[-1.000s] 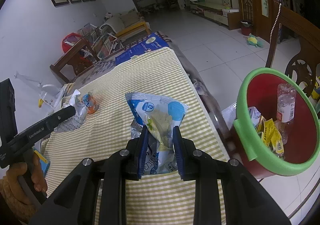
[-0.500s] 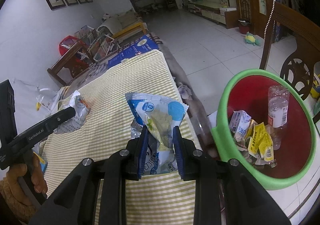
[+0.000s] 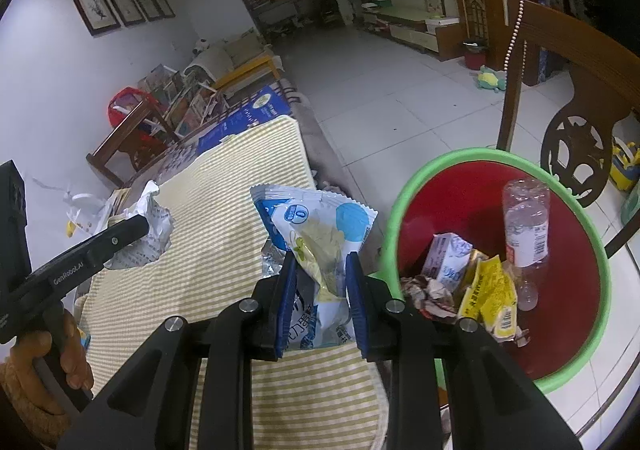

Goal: Collect trash

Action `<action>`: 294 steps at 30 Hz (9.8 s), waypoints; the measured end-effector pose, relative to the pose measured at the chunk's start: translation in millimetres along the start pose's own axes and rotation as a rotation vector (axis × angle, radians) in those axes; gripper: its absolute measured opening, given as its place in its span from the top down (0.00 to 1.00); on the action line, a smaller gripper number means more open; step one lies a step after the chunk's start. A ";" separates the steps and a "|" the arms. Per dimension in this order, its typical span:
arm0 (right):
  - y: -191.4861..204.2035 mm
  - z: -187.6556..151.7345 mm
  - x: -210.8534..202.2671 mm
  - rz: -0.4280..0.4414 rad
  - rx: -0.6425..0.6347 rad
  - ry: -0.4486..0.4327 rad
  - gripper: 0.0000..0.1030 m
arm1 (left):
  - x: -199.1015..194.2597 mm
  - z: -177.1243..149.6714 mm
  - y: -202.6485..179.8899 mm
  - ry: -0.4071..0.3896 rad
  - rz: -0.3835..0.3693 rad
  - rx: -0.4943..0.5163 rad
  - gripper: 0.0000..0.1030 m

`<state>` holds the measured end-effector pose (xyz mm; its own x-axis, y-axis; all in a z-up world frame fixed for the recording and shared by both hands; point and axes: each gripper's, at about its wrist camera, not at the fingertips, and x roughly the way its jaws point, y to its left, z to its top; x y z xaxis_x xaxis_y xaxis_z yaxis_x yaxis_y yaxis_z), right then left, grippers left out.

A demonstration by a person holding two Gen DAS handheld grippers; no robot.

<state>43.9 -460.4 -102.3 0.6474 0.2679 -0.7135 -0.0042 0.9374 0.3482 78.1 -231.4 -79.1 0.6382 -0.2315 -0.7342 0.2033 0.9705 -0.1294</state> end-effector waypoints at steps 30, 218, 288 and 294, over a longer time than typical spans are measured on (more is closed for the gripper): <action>-132.1 12.6 -45.7 -0.118 0.190 -0.087 0.73 | 57.2 22.2 -163.4 0.103 -0.293 0.179 0.55; -166.4 10.0 -65.2 -0.073 0.215 -0.150 0.47 | 42.8 26.2 -184.9 0.079 -0.224 0.231 0.32; -131.7 5.9 -50.5 -0.143 0.200 -0.129 0.15 | 51.6 42.2 -156.5 0.056 -0.323 0.188 0.05; -68.3 11.6 -61.3 -0.220 0.085 -0.245 0.07 | 2.7 51.5 -90.0 -0.144 -0.211 0.083 0.05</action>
<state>13.3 -543.4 -75.3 0.7897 -0.0100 -0.6134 0.2129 0.9422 0.2588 99.8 -322.9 -35.1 0.6731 -0.4414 -0.5934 0.3998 0.8922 -0.2101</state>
